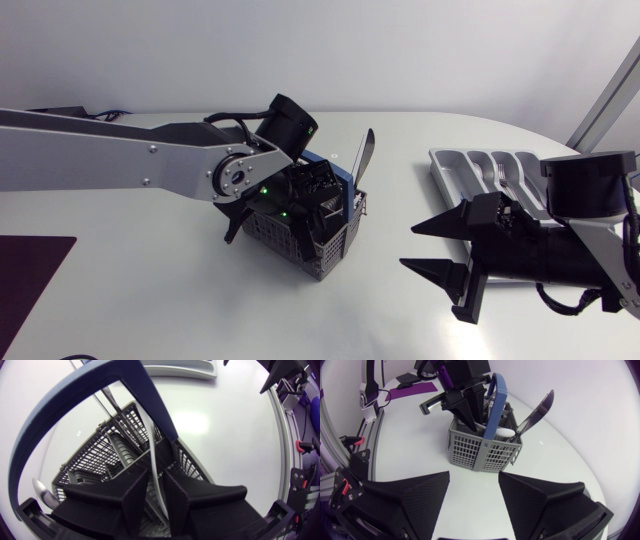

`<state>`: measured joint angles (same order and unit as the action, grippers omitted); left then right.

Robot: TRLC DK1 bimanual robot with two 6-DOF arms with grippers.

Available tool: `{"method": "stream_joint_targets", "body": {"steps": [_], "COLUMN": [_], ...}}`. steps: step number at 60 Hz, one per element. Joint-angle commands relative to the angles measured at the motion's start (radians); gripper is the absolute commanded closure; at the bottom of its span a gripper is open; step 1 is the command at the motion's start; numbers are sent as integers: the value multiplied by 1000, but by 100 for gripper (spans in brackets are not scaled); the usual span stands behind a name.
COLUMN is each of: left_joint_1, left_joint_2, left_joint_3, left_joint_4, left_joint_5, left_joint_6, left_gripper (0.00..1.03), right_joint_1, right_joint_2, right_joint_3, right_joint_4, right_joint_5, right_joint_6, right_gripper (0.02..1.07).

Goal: Sort the cutlery from the basket into the organizer compartments.

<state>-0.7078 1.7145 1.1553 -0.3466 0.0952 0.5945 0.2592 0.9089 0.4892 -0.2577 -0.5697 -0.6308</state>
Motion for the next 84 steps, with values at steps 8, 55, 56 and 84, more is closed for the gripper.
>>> {"method": "stream_joint_targets", "body": {"steps": [8, 55, 56, 84], "left_joint_1": [10, 4, 5, 67], "left_joint_2": [39, -16, -21, -314], "left_joint_3": [-9, 178, 175, -71], "left_joint_4": [11, -285, -288, -307], "left_joint_5": [-12, -84, -84, -91], "left_joint_6": [-30, -90, -90, -88], "left_gripper": [100, 100, 100, 100], "right_joint_1": [22, 46, 46, 48], "right_joint_2": [-15, -16, -16, -34], "right_joint_3": [-21, -52, -52, -43], "right_joint_4": [-2, 8, 8, -17], "right_joint_5": [18, 45, 45, 42], "right_joint_6": [23, 14, 14, 13], "right_gripper": [36, 36, 36, 36]}}
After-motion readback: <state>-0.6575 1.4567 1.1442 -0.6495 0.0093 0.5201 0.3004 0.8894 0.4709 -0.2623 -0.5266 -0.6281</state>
